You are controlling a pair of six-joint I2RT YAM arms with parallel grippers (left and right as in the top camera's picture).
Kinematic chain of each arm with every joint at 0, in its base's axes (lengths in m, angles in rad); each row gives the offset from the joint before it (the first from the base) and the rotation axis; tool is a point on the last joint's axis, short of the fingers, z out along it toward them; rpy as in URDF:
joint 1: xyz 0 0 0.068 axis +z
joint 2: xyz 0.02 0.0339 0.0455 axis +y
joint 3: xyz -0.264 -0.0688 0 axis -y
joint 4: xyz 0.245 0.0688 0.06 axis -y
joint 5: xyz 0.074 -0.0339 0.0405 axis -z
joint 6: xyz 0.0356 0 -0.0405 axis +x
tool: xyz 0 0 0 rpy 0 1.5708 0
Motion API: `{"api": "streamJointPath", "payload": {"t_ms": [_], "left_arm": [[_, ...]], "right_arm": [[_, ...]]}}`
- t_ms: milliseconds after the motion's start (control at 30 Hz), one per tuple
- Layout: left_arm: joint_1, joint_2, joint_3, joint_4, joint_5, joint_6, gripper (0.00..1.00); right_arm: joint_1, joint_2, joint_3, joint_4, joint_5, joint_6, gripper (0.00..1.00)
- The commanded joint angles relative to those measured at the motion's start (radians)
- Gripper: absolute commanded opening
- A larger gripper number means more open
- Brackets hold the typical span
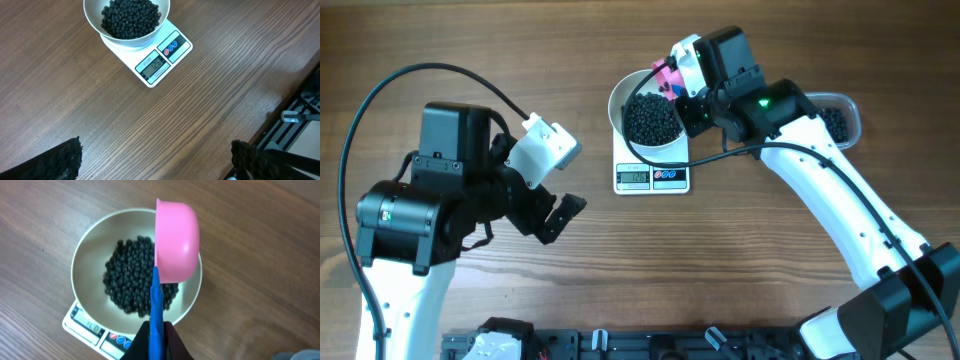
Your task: Scoop item into bowl and weigh 150g on scale
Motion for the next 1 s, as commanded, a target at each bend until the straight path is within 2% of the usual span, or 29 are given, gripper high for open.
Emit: {"api": "streamJointPath", "payload": {"t_ms": [0,67,167,267,433,600,767,967], "left_arm": [[0.007,-0.004,0.016,-0.001,0.012,0.011,1.00],[0.007,-0.004,0.016,0.000,0.012,0.011,1.00],[0.007,-0.004,0.016,0.000,0.012,0.011,1.00],[0.007,-0.003,0.016,-0.001,0.012,0.011,1.00],[0.007,-0.004,0.016,0.000,0.012,0.011,1.00],[0.007,-0.004,0.016,0.000,0.012,0.011,1.00],[0.007,-0.004,0.016,-0.001,0.012,0.011,1.00],[0.007,-0.004,0.016,0.000,0.012,0.011,1.00]], "right_arm": [[0.013,-0.022,0.013,-0.012,0.027,-0.058,0.04],[0.013,-0.022,0.013,0.012,0.079,-0.046,0.04],[0.016,-0.021,0.013,0.015,0.025,-0.050,0.04],[0.016,-0.022,0.013,0.000,0.070,-0.048,0.04],[0.016,-0.022,0.013,0.003,0.036,-0.031,0.04],[0.016,-0.025,0.013,0.029,0.201,-0.019,0.04],[0.001,-0.061,0.013,0.063,0.233,0.002,0.04],[-0.091,-0.141,0.013,-0.062,0.236,0.055,0.04]]}}
